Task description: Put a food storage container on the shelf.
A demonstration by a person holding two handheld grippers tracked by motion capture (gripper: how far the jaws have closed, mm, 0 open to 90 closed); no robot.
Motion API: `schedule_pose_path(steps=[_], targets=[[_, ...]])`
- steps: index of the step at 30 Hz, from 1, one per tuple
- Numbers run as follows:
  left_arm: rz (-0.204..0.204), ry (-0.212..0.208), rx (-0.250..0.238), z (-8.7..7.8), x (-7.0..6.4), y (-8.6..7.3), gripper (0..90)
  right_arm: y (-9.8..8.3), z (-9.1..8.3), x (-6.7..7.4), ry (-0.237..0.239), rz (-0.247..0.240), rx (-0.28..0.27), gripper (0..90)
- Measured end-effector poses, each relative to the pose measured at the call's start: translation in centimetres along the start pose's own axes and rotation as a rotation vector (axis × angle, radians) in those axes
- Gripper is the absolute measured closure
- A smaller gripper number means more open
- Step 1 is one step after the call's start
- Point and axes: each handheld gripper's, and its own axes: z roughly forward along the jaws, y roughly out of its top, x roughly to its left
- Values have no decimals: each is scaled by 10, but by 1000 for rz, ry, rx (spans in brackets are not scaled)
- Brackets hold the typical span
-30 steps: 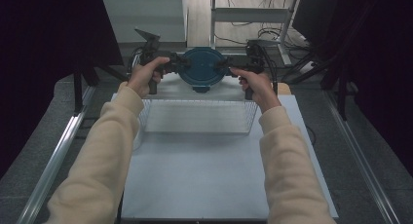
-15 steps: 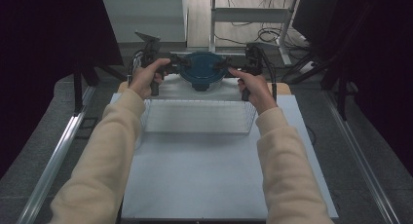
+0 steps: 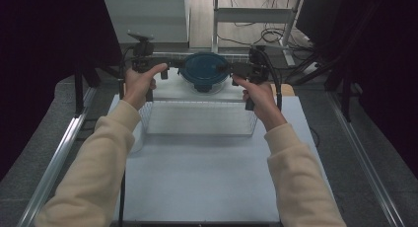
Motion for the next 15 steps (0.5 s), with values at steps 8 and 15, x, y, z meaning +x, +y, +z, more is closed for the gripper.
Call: schedule_pose_path(steps=[8,15], targets=[[153,6,26,-31,-30,-37,213,-31,-29,14,-94,-234,2,78],[203,16,37,-53,-39,-92,231,-71,-58,18,-61,-361,12,112]])
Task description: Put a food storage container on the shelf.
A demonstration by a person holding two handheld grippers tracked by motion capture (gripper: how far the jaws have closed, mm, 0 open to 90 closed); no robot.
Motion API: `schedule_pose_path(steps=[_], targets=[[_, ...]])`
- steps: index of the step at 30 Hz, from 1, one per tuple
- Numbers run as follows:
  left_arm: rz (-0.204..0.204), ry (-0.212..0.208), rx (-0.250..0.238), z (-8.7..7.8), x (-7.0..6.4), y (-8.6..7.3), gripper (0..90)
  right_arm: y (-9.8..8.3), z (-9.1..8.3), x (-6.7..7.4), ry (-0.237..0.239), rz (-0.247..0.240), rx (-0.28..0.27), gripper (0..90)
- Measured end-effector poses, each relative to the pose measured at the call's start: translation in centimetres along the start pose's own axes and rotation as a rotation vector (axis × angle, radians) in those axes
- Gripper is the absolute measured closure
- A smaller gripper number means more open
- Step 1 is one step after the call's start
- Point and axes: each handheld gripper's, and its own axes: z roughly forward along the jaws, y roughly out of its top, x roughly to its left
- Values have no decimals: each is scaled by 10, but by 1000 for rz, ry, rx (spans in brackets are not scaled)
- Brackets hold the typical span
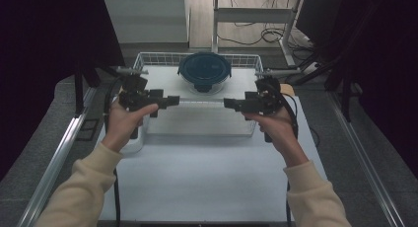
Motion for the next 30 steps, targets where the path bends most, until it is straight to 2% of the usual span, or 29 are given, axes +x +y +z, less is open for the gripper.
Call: schedule_pose_path(steps=[3,4,5,9,11,18,22,26,30], targets=[[23,-14,21,-5,-5,-27,233,-21,-13,0,20,-11,-6,122],[28,-20,26,-6,-6,-37,233,-36,-21,-2,14,-13,-5,131],[27,-18,26,-7,-6,-46,233,-36,-21,-2,14,-13,-5,131],[35,26,26,-8,-6,-73,236,-67,-32,-5,-15,-34,-6,145],[28,19,37,-6,-6,-85,237,-81,-33,-6,-33,-34,1,145],[54,22,68,-4,-13,-123,236,-124,-31,0,-50,-90,62,149],[53,34,108,3,-12,-139,240,-144,-25,1,-52,-107,112,152],[57,46,137,7,-12,-148,243,-160,-17,-3,-65,-96,148,156],[51,60,160,8,-9,-156,244,-168,-16,-7,-85,-99,156,164]])
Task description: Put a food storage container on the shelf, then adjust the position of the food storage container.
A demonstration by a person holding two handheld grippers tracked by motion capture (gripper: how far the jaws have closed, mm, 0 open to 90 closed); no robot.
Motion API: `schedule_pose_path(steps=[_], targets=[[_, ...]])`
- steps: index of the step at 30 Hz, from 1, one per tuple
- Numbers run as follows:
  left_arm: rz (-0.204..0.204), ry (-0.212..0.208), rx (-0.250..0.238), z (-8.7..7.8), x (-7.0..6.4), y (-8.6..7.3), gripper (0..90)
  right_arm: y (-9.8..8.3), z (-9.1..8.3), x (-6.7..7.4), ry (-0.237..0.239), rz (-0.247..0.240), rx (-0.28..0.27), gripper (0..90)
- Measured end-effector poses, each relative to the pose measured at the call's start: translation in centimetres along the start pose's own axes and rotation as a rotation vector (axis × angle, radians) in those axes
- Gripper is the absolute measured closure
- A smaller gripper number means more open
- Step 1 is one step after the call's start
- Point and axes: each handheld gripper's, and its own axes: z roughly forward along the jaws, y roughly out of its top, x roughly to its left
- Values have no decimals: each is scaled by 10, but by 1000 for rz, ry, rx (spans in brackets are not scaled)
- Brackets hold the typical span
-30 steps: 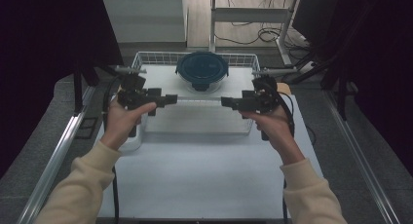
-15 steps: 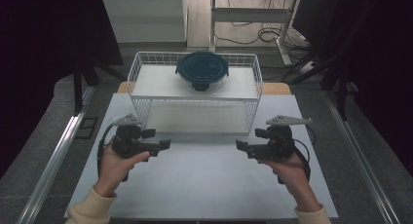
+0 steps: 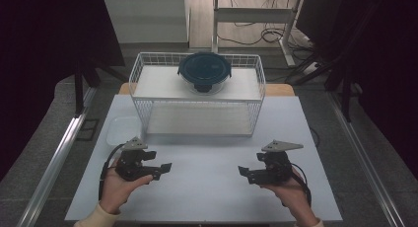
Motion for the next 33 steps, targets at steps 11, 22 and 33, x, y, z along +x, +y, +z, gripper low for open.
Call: schedule_pose_path(steps=[11,22,33], targets=[[1,4,20,4,2,-6,249,-3,0,-5,-6,5,7,167],[11,9,21,3,0,-5,247,-4,1,-8,-16,9,16,168],[26,37,-22,-18,13,9,281,-8,-1,-9,-24,17,27,168]])
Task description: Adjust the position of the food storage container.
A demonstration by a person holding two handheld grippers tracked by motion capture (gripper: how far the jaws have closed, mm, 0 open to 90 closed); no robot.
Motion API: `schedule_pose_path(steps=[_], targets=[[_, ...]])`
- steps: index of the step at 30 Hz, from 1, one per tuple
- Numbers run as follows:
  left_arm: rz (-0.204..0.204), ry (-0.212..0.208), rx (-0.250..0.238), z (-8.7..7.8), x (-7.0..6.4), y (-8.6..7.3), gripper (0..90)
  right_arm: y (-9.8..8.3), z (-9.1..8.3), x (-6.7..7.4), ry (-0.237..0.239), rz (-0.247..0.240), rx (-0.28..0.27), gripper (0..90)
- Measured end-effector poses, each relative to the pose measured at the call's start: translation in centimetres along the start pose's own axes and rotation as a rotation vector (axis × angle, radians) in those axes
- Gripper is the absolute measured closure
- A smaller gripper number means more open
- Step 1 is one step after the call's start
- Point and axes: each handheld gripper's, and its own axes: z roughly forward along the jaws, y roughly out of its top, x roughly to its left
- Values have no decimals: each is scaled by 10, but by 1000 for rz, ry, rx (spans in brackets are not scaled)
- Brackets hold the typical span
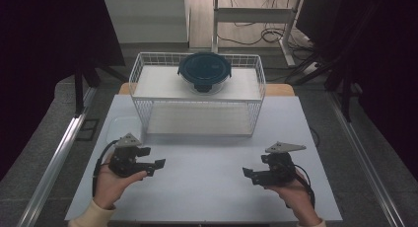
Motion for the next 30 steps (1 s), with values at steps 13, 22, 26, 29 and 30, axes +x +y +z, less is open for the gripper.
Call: schedule_pose_path(steps=[13,22,26,29,30], targets=[[-47,87,-18,-36,62,33,344,-1,3,-1,-3,1,12,168],[-111,139,13,-31,105,46,391,-3,7,-2,-3,2,30,168],[-146,163,26,-24,121,49,427,-4,8,-2,-2,4,33,168],[-176,173,46,-18,138,50,465,-4,9,-3,-3,5,38,168],[-184,177,53,-16,143,50,481,-4,9,-3,-4,8,39,167]])
